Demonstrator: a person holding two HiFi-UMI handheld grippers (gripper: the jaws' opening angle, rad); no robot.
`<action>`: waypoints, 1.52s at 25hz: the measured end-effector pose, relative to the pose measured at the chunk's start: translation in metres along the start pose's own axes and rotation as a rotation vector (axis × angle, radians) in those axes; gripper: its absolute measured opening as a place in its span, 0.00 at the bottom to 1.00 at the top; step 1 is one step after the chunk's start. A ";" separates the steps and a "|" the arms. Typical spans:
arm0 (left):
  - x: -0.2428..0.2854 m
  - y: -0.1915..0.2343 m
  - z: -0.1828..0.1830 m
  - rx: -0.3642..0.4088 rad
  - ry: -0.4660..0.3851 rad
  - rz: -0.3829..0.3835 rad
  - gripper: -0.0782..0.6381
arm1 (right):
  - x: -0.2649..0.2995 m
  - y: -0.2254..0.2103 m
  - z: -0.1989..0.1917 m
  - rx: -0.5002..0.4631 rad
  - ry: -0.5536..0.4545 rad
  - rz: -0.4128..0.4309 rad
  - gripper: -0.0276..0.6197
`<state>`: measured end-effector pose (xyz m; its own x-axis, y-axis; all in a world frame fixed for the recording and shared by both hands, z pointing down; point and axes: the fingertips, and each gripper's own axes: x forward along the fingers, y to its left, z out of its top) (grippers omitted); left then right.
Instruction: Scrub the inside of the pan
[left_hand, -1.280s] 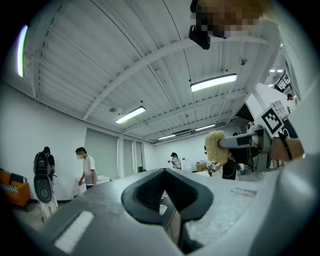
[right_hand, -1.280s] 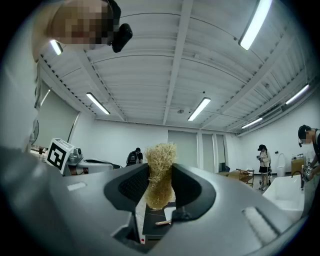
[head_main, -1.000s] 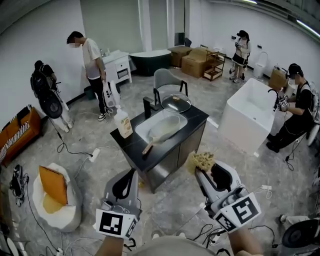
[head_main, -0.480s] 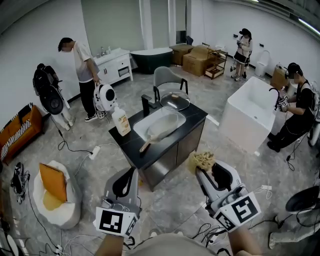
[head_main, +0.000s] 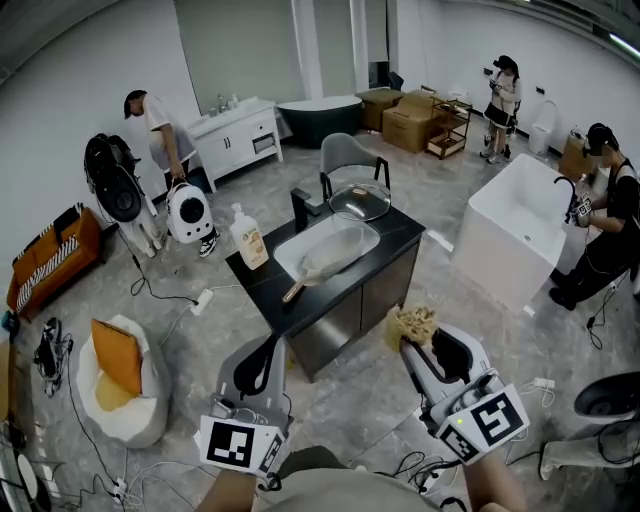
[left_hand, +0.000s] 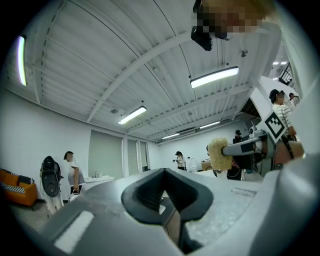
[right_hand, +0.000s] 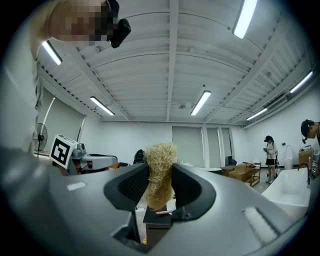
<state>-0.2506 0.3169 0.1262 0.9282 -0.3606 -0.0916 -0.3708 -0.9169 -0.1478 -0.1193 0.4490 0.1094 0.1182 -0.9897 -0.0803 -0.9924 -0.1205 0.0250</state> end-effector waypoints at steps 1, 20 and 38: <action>0.000 -0.002 -0.002 0.002 0.002 0.004 0.11 | -0.001 -0.002 -0.002 0.000 0.000 0.005 0.27; 0.062 0.011 -0.037 -0.025 -0.016 -0.021 0.11 | 0.056 -0.052 -0.024 0.015 -0.021 0.006 0.27; 0.225 0.147 -0.116 -0.082 0.104 -0.035 0.11 | 0.252 -0.140 -0.092 0.046 0.164 -0.026 0.27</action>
<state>-0.0929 0.0807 0.1979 0.9401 -0.3406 0.0157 -0.3388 -0.9384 -0.0682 0.0526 0.2098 0.1772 0.1437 -0.9861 0.0830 -0.9891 -0.1458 -0.0206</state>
